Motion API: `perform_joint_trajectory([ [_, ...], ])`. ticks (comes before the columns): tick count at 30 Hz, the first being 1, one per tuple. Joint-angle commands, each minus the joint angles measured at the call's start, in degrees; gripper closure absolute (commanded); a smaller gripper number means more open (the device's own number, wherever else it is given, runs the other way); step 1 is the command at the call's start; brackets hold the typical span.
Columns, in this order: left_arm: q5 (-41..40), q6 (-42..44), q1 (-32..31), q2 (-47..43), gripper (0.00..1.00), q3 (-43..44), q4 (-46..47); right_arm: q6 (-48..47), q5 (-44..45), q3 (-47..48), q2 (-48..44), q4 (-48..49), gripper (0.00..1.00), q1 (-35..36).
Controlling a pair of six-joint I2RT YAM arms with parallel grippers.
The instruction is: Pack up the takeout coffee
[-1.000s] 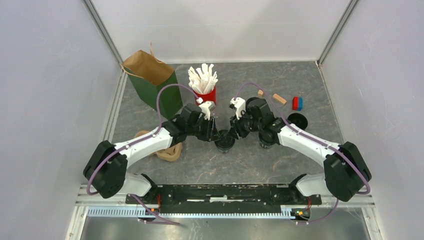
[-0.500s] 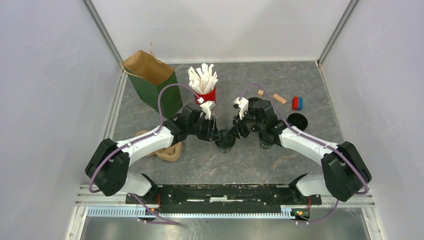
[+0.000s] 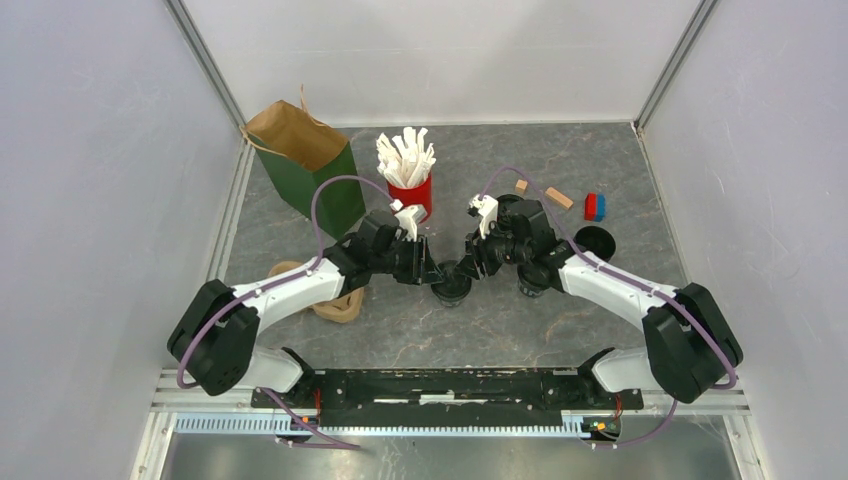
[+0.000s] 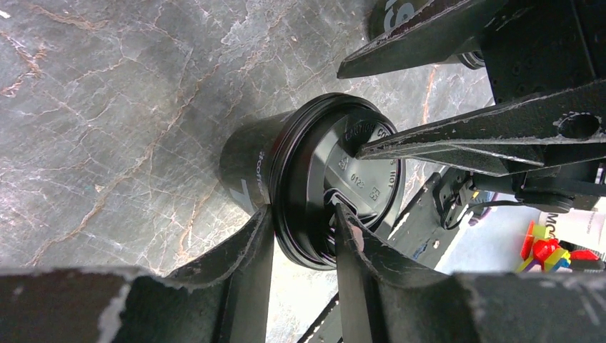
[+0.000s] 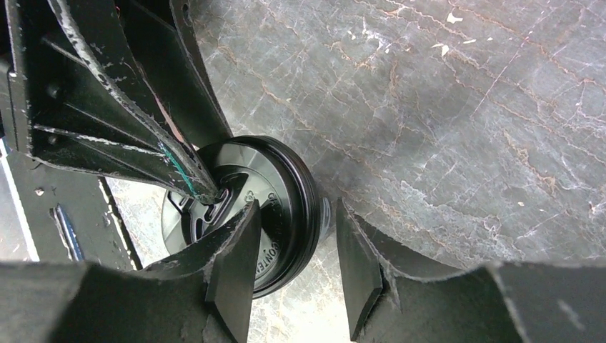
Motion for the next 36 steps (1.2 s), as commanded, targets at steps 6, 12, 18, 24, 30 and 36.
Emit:
perform_joint_trajectory([
  [6, 6.21, 8.23, -0.92, 2.2, 0.6, 2.83, -4.47, 2.56, 0.03, 0.04, -2.8, -6.39, 0.54, 0.2],
  [12, 11.07, 14.79, -0.92, 5.09, 0.6, 6.29, -7.64, 2.23, 3.8, 0.13, -7.98, -9.65, 0.43, 0.12],
  [18, 10.21, 17.37, -0.97, 5.42, 0.6, 7.83, -8.2, -0.73, 2.56, 0.69, -9.36, -11.12, 0.48, -0.15],
  [24, 9.16, 21.65, -0.97, 7.39, 0.59, 10.94, -12.2, -3.2, -2.39, -0.16, -9.55, -12.67, 0.5, -0.33],
  [30, 8.84, 23.21, -1.14, 9.43, 0.59, 12.23, -14.23, -3.68, -4.04, -0.51, -9.16, -11.79, 0.53, -0.4],
  [36, 8.2, 23.48, -1.58, 10.51, 0.59, 12.5, -14.22, -3.71, -1.11, -1.84, -7.62, -10.66, 0.61, -1.4],
])
